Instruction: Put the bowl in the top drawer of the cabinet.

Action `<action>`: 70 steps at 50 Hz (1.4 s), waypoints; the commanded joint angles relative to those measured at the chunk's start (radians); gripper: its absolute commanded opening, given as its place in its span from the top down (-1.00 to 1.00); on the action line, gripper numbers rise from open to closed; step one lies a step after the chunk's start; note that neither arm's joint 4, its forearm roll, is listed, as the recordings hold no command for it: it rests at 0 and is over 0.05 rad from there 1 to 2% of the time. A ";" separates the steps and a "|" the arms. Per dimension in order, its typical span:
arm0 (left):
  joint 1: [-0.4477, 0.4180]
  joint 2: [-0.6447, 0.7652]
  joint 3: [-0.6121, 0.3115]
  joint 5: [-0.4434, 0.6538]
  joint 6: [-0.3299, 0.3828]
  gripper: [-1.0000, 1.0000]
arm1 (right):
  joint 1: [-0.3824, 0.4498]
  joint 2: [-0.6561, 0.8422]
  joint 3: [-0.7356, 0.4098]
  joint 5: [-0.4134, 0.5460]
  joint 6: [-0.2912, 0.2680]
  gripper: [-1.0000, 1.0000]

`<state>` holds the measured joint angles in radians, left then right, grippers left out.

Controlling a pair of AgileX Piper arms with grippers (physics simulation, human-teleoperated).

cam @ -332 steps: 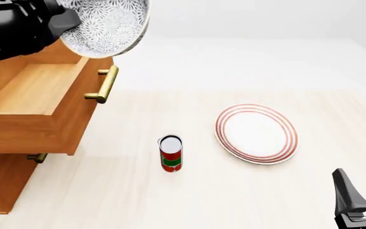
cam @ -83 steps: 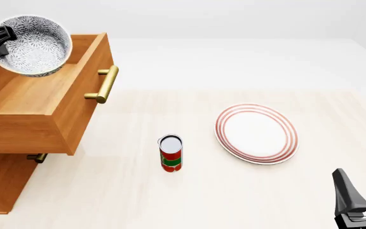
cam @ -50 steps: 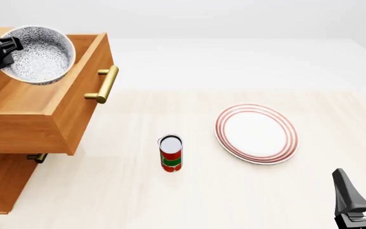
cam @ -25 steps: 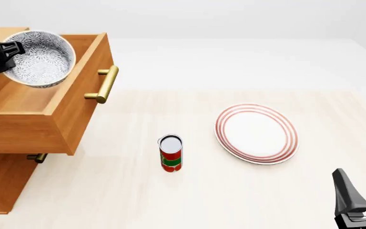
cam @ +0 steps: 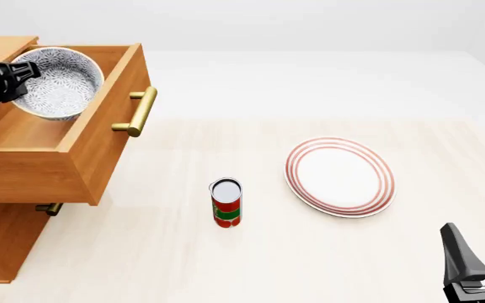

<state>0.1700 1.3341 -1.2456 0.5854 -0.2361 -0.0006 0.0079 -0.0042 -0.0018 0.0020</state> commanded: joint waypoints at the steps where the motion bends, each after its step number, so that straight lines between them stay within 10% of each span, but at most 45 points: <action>1: 0.004 0.012 0.009 -0.016 0.004 1.00 | 0.000 0.000 0.000 0.000 0.000 -1.00; 24: 0.002 0.022 0.013 -0.024 0.009 1.00 | 0.000 0.000 0.000 0.000 0.000 -1.00; 25: 0.003 0.018 0.011 -0.025 0.023 -1.00 | 0.000 0.000 0.000 0.000 0.000 -1.00; 70: -0.048 -0.170 -0.114 0.126 0.016 -1.00 | 0.000 0.000 0.000 0.000 0.000 -1.00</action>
<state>0.1332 1.2230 -1.3344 0.6764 -0.2245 -0.0007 0.0079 -0.0042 -0.0018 0.0020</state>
